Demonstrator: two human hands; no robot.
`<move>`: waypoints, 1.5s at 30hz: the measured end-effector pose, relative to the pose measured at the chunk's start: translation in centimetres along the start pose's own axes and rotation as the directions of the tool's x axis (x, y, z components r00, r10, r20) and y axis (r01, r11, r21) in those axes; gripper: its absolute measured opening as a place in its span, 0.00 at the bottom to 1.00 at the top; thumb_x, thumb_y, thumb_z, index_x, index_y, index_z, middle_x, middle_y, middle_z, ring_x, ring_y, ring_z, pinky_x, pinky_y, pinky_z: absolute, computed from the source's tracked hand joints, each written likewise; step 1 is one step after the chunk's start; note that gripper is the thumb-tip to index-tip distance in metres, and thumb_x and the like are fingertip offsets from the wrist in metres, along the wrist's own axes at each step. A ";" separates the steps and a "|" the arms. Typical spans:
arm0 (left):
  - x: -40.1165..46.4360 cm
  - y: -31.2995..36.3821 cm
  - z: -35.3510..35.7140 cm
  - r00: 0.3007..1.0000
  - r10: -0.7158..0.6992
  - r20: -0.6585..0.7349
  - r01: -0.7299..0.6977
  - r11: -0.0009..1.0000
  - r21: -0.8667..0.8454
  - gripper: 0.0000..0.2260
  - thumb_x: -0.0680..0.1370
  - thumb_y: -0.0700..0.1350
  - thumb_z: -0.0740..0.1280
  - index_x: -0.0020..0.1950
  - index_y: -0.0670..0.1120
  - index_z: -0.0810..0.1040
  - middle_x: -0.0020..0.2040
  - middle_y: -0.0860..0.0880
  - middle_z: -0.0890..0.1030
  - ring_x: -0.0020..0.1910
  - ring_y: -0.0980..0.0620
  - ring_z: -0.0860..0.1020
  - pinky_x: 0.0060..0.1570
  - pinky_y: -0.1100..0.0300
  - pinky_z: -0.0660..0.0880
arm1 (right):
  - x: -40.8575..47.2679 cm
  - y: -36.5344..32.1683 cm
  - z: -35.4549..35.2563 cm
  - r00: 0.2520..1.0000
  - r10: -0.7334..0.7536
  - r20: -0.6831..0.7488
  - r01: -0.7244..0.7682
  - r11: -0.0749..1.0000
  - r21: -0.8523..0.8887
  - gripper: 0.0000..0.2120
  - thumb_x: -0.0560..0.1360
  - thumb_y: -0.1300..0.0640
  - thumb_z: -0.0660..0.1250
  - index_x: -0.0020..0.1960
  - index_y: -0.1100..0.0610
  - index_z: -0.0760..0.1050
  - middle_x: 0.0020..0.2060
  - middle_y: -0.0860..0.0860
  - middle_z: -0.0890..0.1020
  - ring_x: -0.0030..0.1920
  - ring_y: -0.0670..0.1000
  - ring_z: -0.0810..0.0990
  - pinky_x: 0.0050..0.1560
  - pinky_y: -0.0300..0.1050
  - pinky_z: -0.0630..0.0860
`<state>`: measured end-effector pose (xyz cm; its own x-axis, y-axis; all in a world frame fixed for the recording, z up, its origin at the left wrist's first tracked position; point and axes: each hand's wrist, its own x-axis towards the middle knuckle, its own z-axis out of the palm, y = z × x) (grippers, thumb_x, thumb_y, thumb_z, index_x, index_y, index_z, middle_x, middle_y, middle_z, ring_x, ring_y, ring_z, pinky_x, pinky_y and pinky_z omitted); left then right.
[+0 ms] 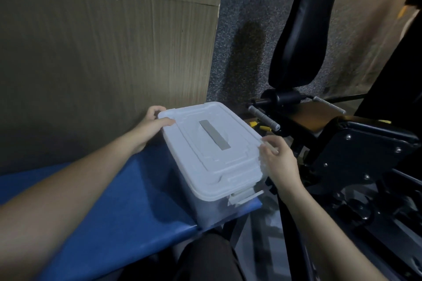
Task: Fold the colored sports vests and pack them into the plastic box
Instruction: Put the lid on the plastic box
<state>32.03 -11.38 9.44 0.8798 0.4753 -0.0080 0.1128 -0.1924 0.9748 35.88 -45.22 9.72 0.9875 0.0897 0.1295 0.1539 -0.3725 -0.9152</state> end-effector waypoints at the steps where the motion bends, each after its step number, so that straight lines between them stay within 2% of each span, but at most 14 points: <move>1: -0.7 -0.4 -1.0 1.000 -0.008 -0.014 0.008 1.000 -0.019 0.18 0.76 0.46 0.72 0.63 0.54 0.70 0.51 0.52 0.74 0.46 0.53 0.73 0.46 0.59 0.69 | 0.4 -0.3 0.4 1.000 0.012 0.006 -0.012 1.000 0.019 0.06 0.80 0.51 0.63 0.54 0.43 0.77 0.46 0.48 0.83 0.44 0.52 0.83 0.43 0.52 0.81; 4: -3.0 -1.2 -3.8 0.998 -0.037 -0.058 0.033 0.998 -0.062 0.14 0.77 0.47 0.71 0.59 0.54 0.70 0.51 0.51 0.76 0.46 0.51 0.76 0.53 0.48 0.76 | 2.0 -0.8 2.3 0.997 0.031 0.068 -0.038 0.995 0.095 0.10 0.79 0.55 0.62 0.54 0.45 0.81 0.47 0.49 0.85 0.48 0.53 0.84 0.44 0.48 0.78; 6: -4.3 -1.6 -5.4 0.994 -0.047 -0.098 0.041 0.997 -0.060 0.14 0.77 0.46 0.71 0.58 0.54 0.70 0.51 0.51 0.76 0.47 0.51 0.77 0.55 0.49 0.77 | 2.7 -1.3 3.5 0.992 0.026 0.127 -0.039 0.994 0.105 0.13 0.80 0.58 0.61 0.58 0.48 0.81 0.49 0.51 0.85 0.49 0.53 0.84 0.48 0.47 0.79; 10: -7.0 -2.5 -8.1 0.964 -0.045 -0.263 0.036 0.999 -0.038 0.08 0.79 0.45 0.67 0.54 0.51 0.69 0.49 0.48 0.76 0.41 0.49 0.76 0.42 0.55 0.74 | 3.9 -1.9 6.1 0.960 -0.029 0.278 0.018 0.999 0.041 0.16 0.81 0.62 0.60 0.65 0.53 0.78 0.57 0.53 0.82 0.55 0.50 0.82 0.50 0.38 0.77; 13: -9.9 -3.7 -9.9 0.925 0.022 -0.379 -0.025 1.000 -0.002 0.03 0.83 0.44 0.61 0.54 0.47 0.69 0.42 0.45 0.75 0.32 0.49 0.73 0.32 0.58 0.70 | 4.6 -2.6 8.7 0.965 -0.050 0.256 0.060 0.998 -0.032 0.13 0.79 0.53 0.63 0.62 0.43 0.76 0.63 0.56 0.75 0.53 0.54 0.81 0.54 0.48 0.80; 16: -13.1 -4.8 -12.5 0.903 0.020 -0.428 -0.004 0.999 0.038 0.06 0.84 0.46 0.61 0.54 0.43 0.69 0.37 0.45 0.74 0.28 0.50 0.72 0.29 0.58 0.68 | 4.3 -4.1 11.8 0.965 -0.057 0.257 0.097 0.985 -0.145 0.13 0.77 0.47 0.66 0.61 0.45 0.72 0.57 0.53 0.76 0.50 0.55 0.81 0.54 0.57 0.81; 21: -17.5 -5.5 -18.3 0.899 -0.052 -0.434 0.061 0.998 0.009 0.18 0.84 0.52 0.60 0.40 0.41 0.73 0.30 0.43 0.71 0.23 0.51 0.68 0.24 0.62 0.64 | 2.1 -7.8 17.2 0.904 -0.115 0.412 0.184 0.974 -0.134 0.12 0.78 0.49 0.70 0.59 0.51 0.76 0.53 0.54 0.84 0.47 0.55 0.83 0.50 0.50 0.80; 25: -21.7 -5.3 -22.4 0.907 -0.215 -0.361 0.205 0.977 -0.065 0.19 0.83 0.55 0.62 0.48 0.39 0.79 0.30 0.44 0.78 0.25 0.49 0.75 0.27 0.61 0.69 | 0.0 -10.6 20.8 0.846 -0.189 0.499 0.262 0.962 -0.080 0.14 0.80 0.57 0.68 0.64 0.59 0.78 0.54 0.58 0.84 0.54 0.60 0.83 0.49 0.47 0.76; 28: -24.3 -5.4 -24.5 0.899 -0.289 -0.330 0.281 0.957 -0.074 0.17 0.82 0.55 0.63 0.54 0.42 0.80 0.34 0.43 0.83 0.29 0.46 0.79 0.34 0.58 0.72 | -1.3 -12.2 23.0 0.793 -0.214 0.570 0.295 0.954 -0.053 0.14 0.80 0.56 0.69 0.64 0.57 0.79 0.55 0.56 0.84 0.61 0.61 0.80 0.52 0.46 0.76; 32: -26.6 -6.1 -26.9 0.876 -0.349 -0.333 0.334 0.937 -0.102 0.19 0.80 0.59 0.63 0.59 0.45 0.78 0.36 0.44 0.83 0.31 0.47 0.80 0.34 0.58 0.70 | -2.6 -13.8 26.3 0.744 -0.243 0.623 0.344 0.938 -0.046 0.13 0.78 0.53 0.70 0.62 0.53 0.81 0.56 0.55 0.85 0.57 0.59 0.82 0.55 0.52 0.77; 36: -27.3 -6.5 -29.4 0.844 -0.435 -0.314 0.419 0.900 -0.120 0.22 0.76 0.67 0.65 0.57 0.50 0.80 0.37 0.51 0.82 0.36 0.51 0.80 0.40 0.57 0.77 | -3.8 -14.8 27.5 0.800 -0.243 0.549 0.400 0.897 -0.187 0.14 0.78 0.47 0.66 0.61 0.48 0.80 0.55 0.47 0.83 0.53 0.53 0.80 0.51 0.45 0.73; 39: -26.2 -6.1 -30.4 0.838 -0.452 -0.305 0.433 0.892 -0.131 0.24 0.72 0.71 0.67 0.47 0.51 0.79 0.36 0.53 0.78 0.36 0.52 0.75 0.39 0.57 0.71 | -4.1 -14.2 26.7 0.852 -0.129 0.507 0.300 0.914 -0.272 0.25 0.72 0.38 0.65 0.62 0.52 0.76 0.55 0.50 0.82 0.57 0.57 0.80 0.57 0.50 0.76; 42: -24.4 -5.5 -29.9 0.835 -0.437 -0.334 0.399 0.899 -0.181 0.20 0.74 0.66 0.70 0.45 0.49 0.81 0.32 0.54 0.79 0.31 0.56 0.76 0.36 0.62 0.71 | -4.5 -12.8 24.9 0.830 -0.017 0.558 0.140 0.974 -0.180 0.38 0.62 0.33 0.69 0.59 0.60 0.76 0.53 0.54 0.84 0.50 0.56 0.84 0.49 0.49 0.80; 45: -23.1 -5.4 -29.0 0.835 -0.392 -0.387 0.320 0.917 -0.237 0.18 0.77 0.52 0.72 0.63 0.43 0.80 0.52 0.50 0.85 0.43 0.54 0.81 0.42 0.61 0.74 | -6.6 -12.3 22.5 0.767 0.078 0.637 0.025 0.988 -0.152 0.23 0.71 0.43 0.73 0.52 0.63 0.79 0.40 0.54 0.84 0.35 0.53 0.81 0.34 0.42 0.75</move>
<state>-2.26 3.56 10.79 0.5114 0.8045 -0.3020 0.2760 0.1791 0.9443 26.71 -20.44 11.52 0.7479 0.6279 -0.2154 0.1821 -0.5061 -0.8430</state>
